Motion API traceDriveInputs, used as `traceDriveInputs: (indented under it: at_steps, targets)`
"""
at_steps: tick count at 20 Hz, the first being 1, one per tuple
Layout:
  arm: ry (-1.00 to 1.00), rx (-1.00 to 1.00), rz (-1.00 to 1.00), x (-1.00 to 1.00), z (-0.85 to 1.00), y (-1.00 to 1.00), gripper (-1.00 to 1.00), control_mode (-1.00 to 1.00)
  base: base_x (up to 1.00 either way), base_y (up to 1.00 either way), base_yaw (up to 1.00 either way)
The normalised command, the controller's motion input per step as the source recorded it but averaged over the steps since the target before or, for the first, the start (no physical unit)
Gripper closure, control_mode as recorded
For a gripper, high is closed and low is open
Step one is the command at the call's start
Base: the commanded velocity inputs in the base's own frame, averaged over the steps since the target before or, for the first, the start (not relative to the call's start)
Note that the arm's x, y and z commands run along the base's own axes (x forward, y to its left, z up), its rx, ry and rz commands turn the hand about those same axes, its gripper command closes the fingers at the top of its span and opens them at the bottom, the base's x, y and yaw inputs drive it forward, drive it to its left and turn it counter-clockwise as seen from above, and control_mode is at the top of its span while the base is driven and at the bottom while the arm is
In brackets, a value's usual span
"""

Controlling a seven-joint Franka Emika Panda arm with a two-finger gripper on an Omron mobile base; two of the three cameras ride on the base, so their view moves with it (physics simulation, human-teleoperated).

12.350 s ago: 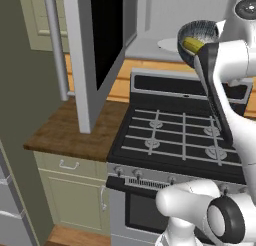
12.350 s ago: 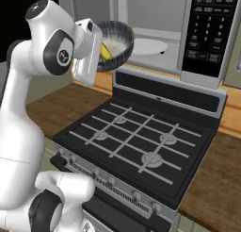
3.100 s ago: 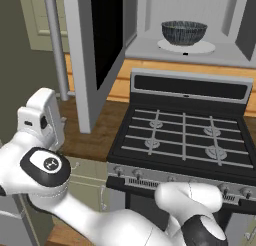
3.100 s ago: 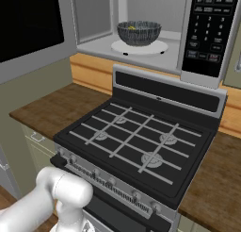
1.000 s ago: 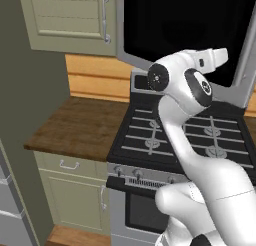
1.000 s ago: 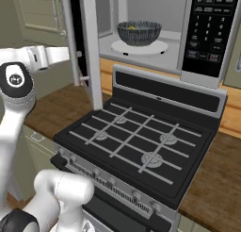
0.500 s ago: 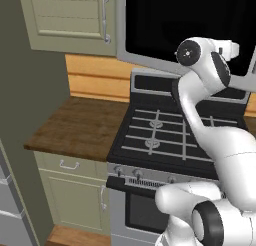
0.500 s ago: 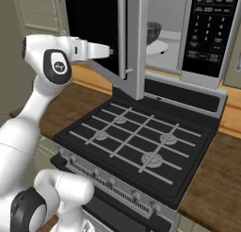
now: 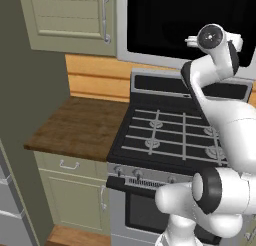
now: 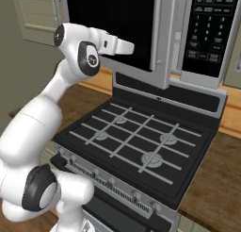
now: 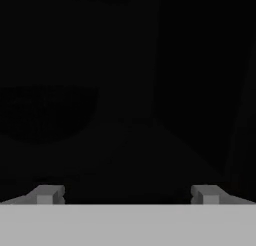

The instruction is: Pick the cucumber from the sink and place it in the bowl. Then pick the bowl and place it in the microwave. Then close the microwave door and press the start button.

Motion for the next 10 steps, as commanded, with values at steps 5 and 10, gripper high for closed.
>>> traceDriveInputs:
  at_steps: [5, 10]
  targets:
    - [-0.09, 0.1, 0.08, 0.51, 0.0, -0.48, -1.0, -1.0, 0.0, 0.0, 0.0]
    - [-0.09, 0.1, 0.09, 0.57, -0.03, -0.48, -1.0, -1.0, 0.0, 0.0, 0.0]
